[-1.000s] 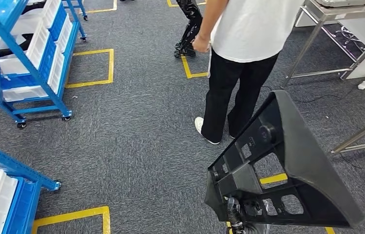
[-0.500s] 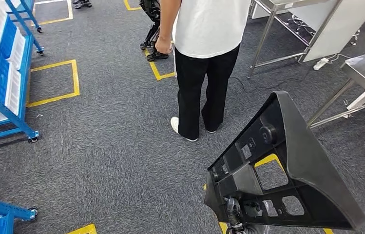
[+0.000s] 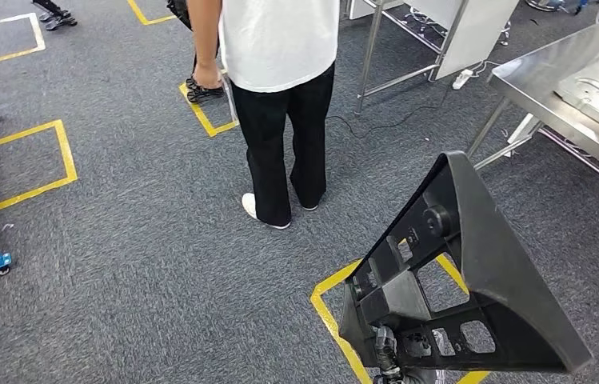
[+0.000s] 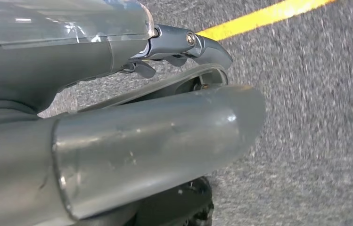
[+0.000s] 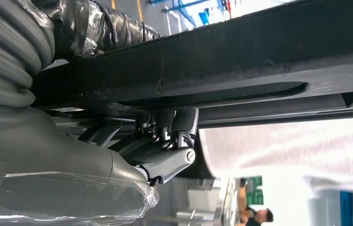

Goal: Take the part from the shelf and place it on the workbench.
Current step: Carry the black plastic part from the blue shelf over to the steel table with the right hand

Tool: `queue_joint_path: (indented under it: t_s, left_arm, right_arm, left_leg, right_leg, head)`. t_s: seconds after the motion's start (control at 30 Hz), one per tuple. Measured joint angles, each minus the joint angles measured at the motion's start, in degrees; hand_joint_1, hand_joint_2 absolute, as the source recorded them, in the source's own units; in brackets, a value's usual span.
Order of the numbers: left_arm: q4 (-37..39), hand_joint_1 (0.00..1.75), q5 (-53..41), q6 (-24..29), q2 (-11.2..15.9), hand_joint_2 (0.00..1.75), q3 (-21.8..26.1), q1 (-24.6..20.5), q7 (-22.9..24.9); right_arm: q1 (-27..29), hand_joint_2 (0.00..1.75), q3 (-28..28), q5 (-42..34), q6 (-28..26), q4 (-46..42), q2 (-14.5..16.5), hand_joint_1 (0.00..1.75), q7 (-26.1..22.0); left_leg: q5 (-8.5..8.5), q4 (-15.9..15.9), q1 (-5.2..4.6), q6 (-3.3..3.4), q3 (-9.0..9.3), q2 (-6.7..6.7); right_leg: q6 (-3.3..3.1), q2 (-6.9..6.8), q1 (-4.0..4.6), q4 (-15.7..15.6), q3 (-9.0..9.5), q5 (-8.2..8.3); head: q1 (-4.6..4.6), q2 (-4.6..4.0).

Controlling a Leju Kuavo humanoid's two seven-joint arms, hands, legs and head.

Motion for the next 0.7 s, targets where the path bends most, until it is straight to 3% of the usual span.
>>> queue_joint_path:
  t_s: [0.03, 0.1, 0.17, 0.2, 0.23, 0.27, 0.3, 0.37, 0.43, 0.5, 0.53, 0.6, 0.63, 0.7]
  left_arm:
    - [0.0, 0.00, 0.0, 0.0, 0.0, 0.00, 0.0, -0.1, 0.0]
    - [0.0, 0.00, -0.2, 0.0, -0.1, 0.00, -0.1, -0.1, 0.0]
    - [0.0, 0.00, -0.4, -0.1, -0.1, 0.00, -0.1, 0.1, 0.0]
    - [0.0, 0.00, -0.5, -0.1, -0.1, 0.00, -0.1, 0.1, 0.1]
    - [0.0, 0.00, -0.5, -0.1, -0.1, 0.00, -0.2, 0.2, 0.1]
    - [0.0, 0.00, -0.6, -0.1, -0.1, 0.00, -0.2, 0.3, 0.1]
    - [0.0, 0.00, -0.6, -0.1, -0.1, 0.00, -0.2, 0.3, 0.1]
    - [0.0, 0.00, -0.7, -0.1, -0.1, 0.00, -0.2, 0.3, 0.1]
    - [0.0, 0.00, -0.7, 0.0, -0.1, 0.00, -0.2, 0.3, 0.2]
    - [0.0, 0.00, -0.8, 0.0, -0.1, 0.00, -0.2, 0.2, 0.2]
    - [0.0, 0.00, -0.8, 0.0, -0.1, 0.00, -0.2, 0.1, 0.2]
    - [0.0, 0.00, -0.9, 0.0, -0.2, 0.00, -0.2, 0.1, 0.2]
    - [0.0, 0.00, -1.0, 0.0, -0.2, 0.00, -0.2, 0.2, 0.3]
    - [0.0, 0.00, -1.0, -0.1, -0.2, 0.00, -0.2, 0.3, 0.4]
  right_arm:
    - [0.1, 1.75, -0.1, 0.0, 0.0, 0.0, 0.0, 1.75, 0.1]
    - [0.1, 1.75, -0.2, 0.1, 0.0, -0.1, 0.1, 1.75, 0.3]
    - [0.0, 1.75, -0.2, 0.3, 0.0, -0.1, 0.2, 1.75, 0.5]
    - [0.1, 1.75, -0.2, 0.3, 0.0, -0.1, 0.2, 1.75, 0.6]
    - [0.1, 1.75, -0.2, 0.4, 0.0, -0.1, 0.2, 1.75, 0.7]
    - [0.1, 1.75, -0.2, 0.4, -0.1, -0.1, 0.3, 1.75, 0.8]
    - [0.1, 1.75, -0.2, 0.4, -0.1, -0.1, 0.3, 1.75, 0.9]
    - [0.1, 1.75, -0.2, 0.5, -0.1, -0.1, 0.3, 1.75, 1.1]
    - [0.0, 1.75, -0.2, 0.7, -0.2, -0.1, 0.3, 1.75, 1.2]
    - [0.2, 1.75, -0.2, 0.8, -0.2, -0.1, 0.3, 1.75, 1.4]
    - [0.3, 1.75, -0.2, 0.9, -0.4, -0.1, 0.3, 1.75, 1.4]
    - [0.3, 1.75, -0.2, 1.0, -0.8, -0.1, 0.3, 1.75, 1.6]
    - [0.3, 1.75, -0.2, 1.0, -1.0, -0.2, 0.3, 1.75, 1.6]
    - [0.3, 1.75, -0.3, 1.1, -1.1, -0.2, 0.3, 1.75, 1.7]
  left_leg:
    - [-0.41, 0.3, 0.07, -0.28, 0.03, -0.57]
    - [-2.83, 3.9, 0.27, -0.78, -1.38, -3.39]
    - [-6.43, 11.6, 0.42, -1.06, -5.07, -5.74]
    - [-7.44, 15.0, 0.44, -1.16, -6.86, -6.02]
    - [-7.36, 16.8, 0.45, -1.22, -7.96, -6.10]
    - [-6.02, 16.2, 0.48, -1.22, -7.98, -6.17]
    - [-3.76, 13.5, 0.55, -1.19, -7.01, -6.50]
    - [0.13, 5.8, 0.83, -1.05, -4.12, -8.89]
    - [1.02, 2.0, 0.96, -0.71, -2.70, -10.88]
    - [1.00, 1.7, 0.83, -0.09, -2.58, -10.25]
    - [1.19, 1.5, 0.82, 0.29, -2.51, -9.57]
    - [1.53, 1.0, 0.93, 1.07, -2.46, -8.13]
    - [1.57, 0.9, 0.86, 1.31, -2.48, -7.37]
    - [1.51, 0.9, 0.67, 1.54, -2.60, -5.76]
  right_leg:
    - [-0.25, 0.59, -0.19, -0.3, 0.09, 0.15]
    - [-0.87, 1.76, -0.64, -0.8, 0.31, 0.47]
    - [-1.16, 2.99, -0.68, -0.8, 0.26, 0.54]
    - [-1.18, 3.75, -0.67, -0.7, 0.26, 0.54]
    - [-1.19, 4.56, -0.67, -0.7, 0.30, 0.53]
    - [-1.15, 5.41, -0.69, -0.6, 0.36, 0.50]
    - [-1.05, 6.29, -0.75, -0.4, 0.41, 0.42]
    - [-0.60, 7.85, -0.78, 0.3, 0.17, 0.12]
    - [0.08, 9.14, -0.80, 0.9, -0.46, 0.02]
    - [0.80, 10.38, -0.99, 0.9, -0.93, 0.29]
    - [1.09, 10.07, -1.02, 1.1, -1.11, 0.17]
    - [1.57, 7.35, -0.91, 3.9, -2.52, -1.68]
    - [1.76, 5.37, -0.85, 6.9, -3.95, -3.44]
    - [2.06, 3.47, -0.91, 14.1, -7.45, -6.71]
  head:
    - [0.01, 0.00]
    - [-0.01, -0.01]
    - [-0.02, -0.01]
    - [-0.01, -0.01]
    - [-0.01, -0.01]
    - [-0.01, 0.00]
    - [-0.01, 0.00]
    - [-0.01, 0.00]
    - [-0.01, -0.01]
    - [-0.01, -0.01]
    - [0.00, -0.01]
    - [0.12, -0.01]
    - [0.16, -0.01]
    - [0.21, -0.01]
